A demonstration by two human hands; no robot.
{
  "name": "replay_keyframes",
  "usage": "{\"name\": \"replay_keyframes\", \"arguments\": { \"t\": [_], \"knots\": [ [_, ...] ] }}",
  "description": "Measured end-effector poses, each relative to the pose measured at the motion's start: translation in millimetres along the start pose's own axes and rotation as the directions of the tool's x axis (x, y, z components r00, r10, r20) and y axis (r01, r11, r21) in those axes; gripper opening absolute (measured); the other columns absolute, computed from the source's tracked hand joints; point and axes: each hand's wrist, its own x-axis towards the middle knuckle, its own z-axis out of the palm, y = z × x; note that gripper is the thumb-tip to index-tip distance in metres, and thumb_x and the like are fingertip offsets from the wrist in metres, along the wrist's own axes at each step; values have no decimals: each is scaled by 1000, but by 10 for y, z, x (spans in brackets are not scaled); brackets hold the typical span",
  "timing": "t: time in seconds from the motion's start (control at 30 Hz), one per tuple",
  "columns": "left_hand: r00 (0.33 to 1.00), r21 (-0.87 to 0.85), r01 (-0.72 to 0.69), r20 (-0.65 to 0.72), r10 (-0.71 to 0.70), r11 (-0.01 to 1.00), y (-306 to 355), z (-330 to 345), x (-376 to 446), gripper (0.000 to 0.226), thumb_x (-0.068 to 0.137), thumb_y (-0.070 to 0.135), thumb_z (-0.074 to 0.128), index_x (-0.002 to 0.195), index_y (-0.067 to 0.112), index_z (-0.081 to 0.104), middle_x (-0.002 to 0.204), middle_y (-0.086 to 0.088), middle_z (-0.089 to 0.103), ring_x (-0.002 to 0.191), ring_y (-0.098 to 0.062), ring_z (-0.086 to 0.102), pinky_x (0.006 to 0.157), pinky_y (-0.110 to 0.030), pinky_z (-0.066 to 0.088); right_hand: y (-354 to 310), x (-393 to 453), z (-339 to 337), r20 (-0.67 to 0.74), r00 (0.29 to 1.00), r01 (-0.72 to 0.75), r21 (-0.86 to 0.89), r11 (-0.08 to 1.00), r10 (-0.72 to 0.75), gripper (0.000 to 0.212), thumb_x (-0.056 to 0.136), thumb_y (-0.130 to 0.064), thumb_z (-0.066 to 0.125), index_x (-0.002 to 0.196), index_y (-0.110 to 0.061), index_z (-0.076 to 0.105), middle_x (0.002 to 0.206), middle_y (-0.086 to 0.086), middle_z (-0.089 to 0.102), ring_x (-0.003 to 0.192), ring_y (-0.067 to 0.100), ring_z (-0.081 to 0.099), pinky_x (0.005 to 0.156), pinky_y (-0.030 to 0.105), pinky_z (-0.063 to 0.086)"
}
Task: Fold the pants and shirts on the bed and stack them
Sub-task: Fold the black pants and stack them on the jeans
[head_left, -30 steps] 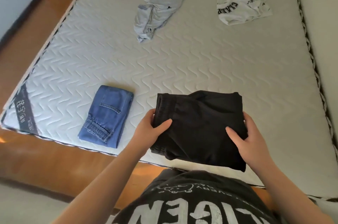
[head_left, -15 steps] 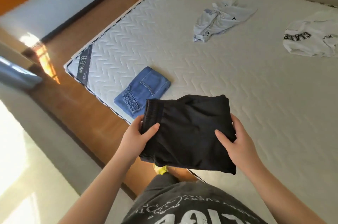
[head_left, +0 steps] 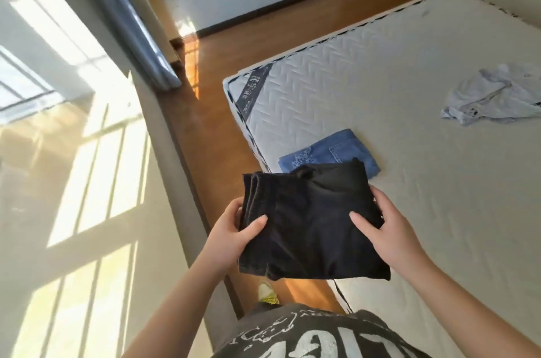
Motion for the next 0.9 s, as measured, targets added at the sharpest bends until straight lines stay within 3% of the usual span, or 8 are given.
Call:
{"name": "replay_keyframes", "arguments": {
  "t": [0.17, 0.3, 0.33, 0.47, 0.53, 0.67, 0.73, 0.9],
  "knots": [
    [996, -7, 19, -86, -20, 1000, 78, -599, 292, 35, 80, 52, 75, 110, 49, 56, 103, 22, 69, 95, -7, 71, 73, -25, 59, -423, 451, 474, 58, 998, 31, 4, 1000, -31, 64, 90, -39, 66, 146, -35, 37, 138, -14, 51, 126, 12, 51, 104, 32, 44],
    [994, -6, 18, -109, -18, 1000, 185, -963, 556, 27, 85, 46, 72, 108, 47, 58, 103, 19, 71, 93, -8, 72, 74, -28, 60, -654, 757, 717, 43, 998, 36, 46, 998, -38, 60, 88, -31, 71, 141, -35, 44, 127, -25, 53, 119, -4, 49, 92, 11, 37],
    [993, -2, 30, -115, -30, 1000, 219, -1026, 634, 27, 85, 47, 72, 108, 46, 57, 103, 19, 71, 93, -9, 72, 76, -31, 61, -699, 839, 744, 47, 998, 35, 52, 998, -37, 58, 88, -30, 71, 139, -35, 46, 128, -25, 55, 120, -5, 49, 94, 10, 38],
    [991, 47, 50, -127, -44, 998, 402, -1175, 1087, 30, 87, 49, 68, 113, 41, 55, 102, 17, 71, 90, -9, 72, 81, -35, 61, -860, 1219, 786, 36, 999, 29, 55, 998, -31, 62, 87, -32, 72, 142, -32, 46, 134, -16, 57, 127, 4, 51, 108, 32, 41],
    [992, 61, 52, -119, -44, 997, 523, -1193, 1379, 27, 88, 47, 67, 112, 42, 55, 101, 18, 71, 89, -8, 72, 81, -35, 61, -892, 1448, 788, 23, 1000, 17, 61, 998, -18, 61, 86, -33, 71, 142, -32, 46, 134, -16, 58, 126, 5, 52, 109, 36, 41],
    [997, 94, 21, -73, -14, 995, 770, -1193, 2029, 22, 88, 43, 66, 109, 44, 58, 102, 19, 72, 90, -8, 72, 82, -32, 58, -893, 1996, 784, -47, 999, -6, 105, 994, 11, 56, 85, -33, 72, 135, -42, 48, 122, -32, 60, 116, -11, 54, 102, 24, 42],
    [998, 108, 18, -55, -12, 994, 907, -1193, 2367, 23, 88, 41, 66, 110, 42, 58, 102, 18, 72, 91, -9, 72, 83, -34, 58, -915, 2286, 791, -81, 996, -12, 113, 994, 21, 59, 85, -35, 72, 139, -40, 46, 122, -32, 58, 116, -15, 52, 100, 19, 40],
    [999, 147, 42, -28, -38, 988, 1336, -1219, 3029, 34, 79, 50, 68, 110, 43, 59, 102, 16, 73, 90, -10, 72, 82, -35, 60, -1122, 2840, 731, -94, 994, -41, 106, 994, 51, 59, 87, -38, 69, 141, -38, 43, 128, -22, 58, 118, -7, 52, 92, 13, 39]
  ]
}}
